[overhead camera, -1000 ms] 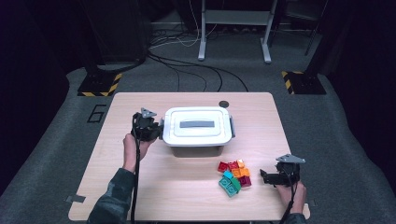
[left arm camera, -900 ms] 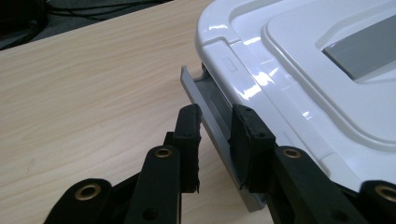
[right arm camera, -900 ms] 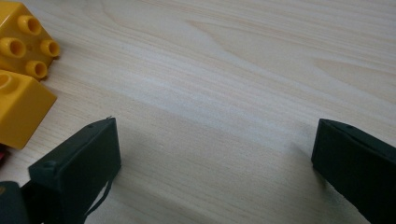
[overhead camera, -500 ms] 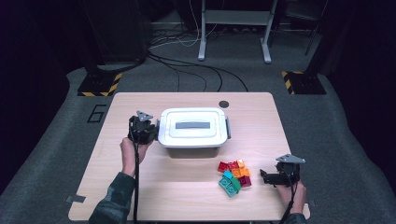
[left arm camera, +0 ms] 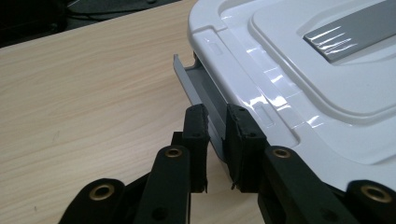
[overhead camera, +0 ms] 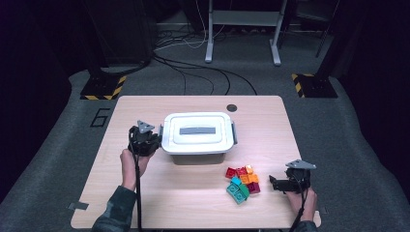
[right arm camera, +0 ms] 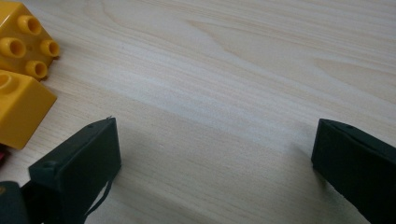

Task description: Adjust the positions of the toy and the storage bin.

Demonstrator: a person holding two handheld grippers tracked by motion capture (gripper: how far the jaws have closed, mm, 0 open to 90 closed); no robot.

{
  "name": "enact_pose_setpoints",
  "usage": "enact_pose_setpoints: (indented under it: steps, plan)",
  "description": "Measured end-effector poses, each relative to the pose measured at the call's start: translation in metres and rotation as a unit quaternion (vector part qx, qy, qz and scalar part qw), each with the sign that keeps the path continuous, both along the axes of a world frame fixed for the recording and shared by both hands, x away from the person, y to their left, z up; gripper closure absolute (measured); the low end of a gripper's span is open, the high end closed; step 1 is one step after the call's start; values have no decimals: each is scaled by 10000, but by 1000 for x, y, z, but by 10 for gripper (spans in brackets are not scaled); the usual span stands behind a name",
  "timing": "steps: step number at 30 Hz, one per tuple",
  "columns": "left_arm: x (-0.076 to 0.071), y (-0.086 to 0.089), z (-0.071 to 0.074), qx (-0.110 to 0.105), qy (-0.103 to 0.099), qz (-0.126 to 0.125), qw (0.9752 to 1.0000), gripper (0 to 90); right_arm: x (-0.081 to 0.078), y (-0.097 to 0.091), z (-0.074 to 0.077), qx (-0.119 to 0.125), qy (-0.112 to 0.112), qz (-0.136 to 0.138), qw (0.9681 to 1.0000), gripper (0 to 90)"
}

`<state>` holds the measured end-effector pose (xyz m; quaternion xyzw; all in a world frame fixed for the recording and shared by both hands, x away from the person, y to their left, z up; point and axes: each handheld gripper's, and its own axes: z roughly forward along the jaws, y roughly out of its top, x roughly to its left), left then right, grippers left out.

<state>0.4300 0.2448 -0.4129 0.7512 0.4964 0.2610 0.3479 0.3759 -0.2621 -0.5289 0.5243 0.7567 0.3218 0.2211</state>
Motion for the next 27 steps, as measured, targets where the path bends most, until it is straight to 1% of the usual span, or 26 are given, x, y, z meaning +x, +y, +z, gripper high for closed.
enact_pose_setpoints:
  steps: [3, 4, 7, 9, 11, 12, 16, 17, 18, 19, 20, 21, 22, 23, 24, 25, 26, 27]
  plan:
    - [-2, 1, 1, -18, -23, -17, 10000, 807, 0, 0, 0, 1, 1, -1, 10000, 3]
    - [-4, 2, 0, -58, -58, -6, 10000, 808, 0, 0, 0, 1, 1, 0, 10000, 3]
    - [-5, 2, 0, -83, -36, -2, 10000, 808, 0, 0, 0, 0, 0, 0, 10000, 3]
    - [-7, 3, -1, -82, -69, 4, 9999, 808, 0, 0, 0, 0, 0, 0, 10000, 3]
    - [-9, 3, -1, -119, -40, 3, 9999, 808, 0, 0, 0, 1, 1, -1, 10000, 3]
    - [-10, 3, -1, -146, -77, 28, 9999, 808, 0, 0, 0, 1, 1, -1, 10000, 3]
    - [-8, 7, -1, -204, -27, -37, 9998, 805, 0, 0, 0, 3, 3, 1, 10000, 3]
    - [-6, 7, 0, -168, 0, -7, 9999, 776, 0, 0, 0, 3, 4, -1, 10000, 3]
    - [-4, 8, 0, -147, 26, -7, 9999, 715, 0, 0, 0, 3, 3, 0, 10000, 3]
    - [-3, 8, 0, -189, 38, 7, 9998, 620, 0, 0, 0, 3, 4, 1, 10000, 3]
    - [0, 10, 4, -163, -16, 69, 9998, 551, 0, 0, 0, 4, 3, -1, 10000, 3]
    - [0, 10, 4, -163, -16, 69, 9998, 485, 0, 0, 0, 4, 3, -1, 10000, 3]
    - [0, 11, 6, -215, -66, 77, 9997, 435, 0, 0, 0, -3, 4, -6, 10000, 4]
    - [0, 13, 9, -252, -85, 75, 9996, 435, 0, 0, 0, -3, 4, -6, 10000, 4]
    - [1, 13, 16, -258, -170, 31, 9995, 301, 0, 0, 0, 4, 3, -2, 10000, 4]
    - [1, 12, 20, -234, -180, -14, 9996, 257, 0, 0, 0, 4, 5, -2, 10000, 4]
    - [2, 10, 23, -283, -226, -115, 9993, 199, 0, 0, 0, 6, 5, -3, 10000, 4]
    - [2, 10, 23, -283, -226, -115, 9993, 153, 0, 0, 0, 6, 5, -3, 10000, 4]
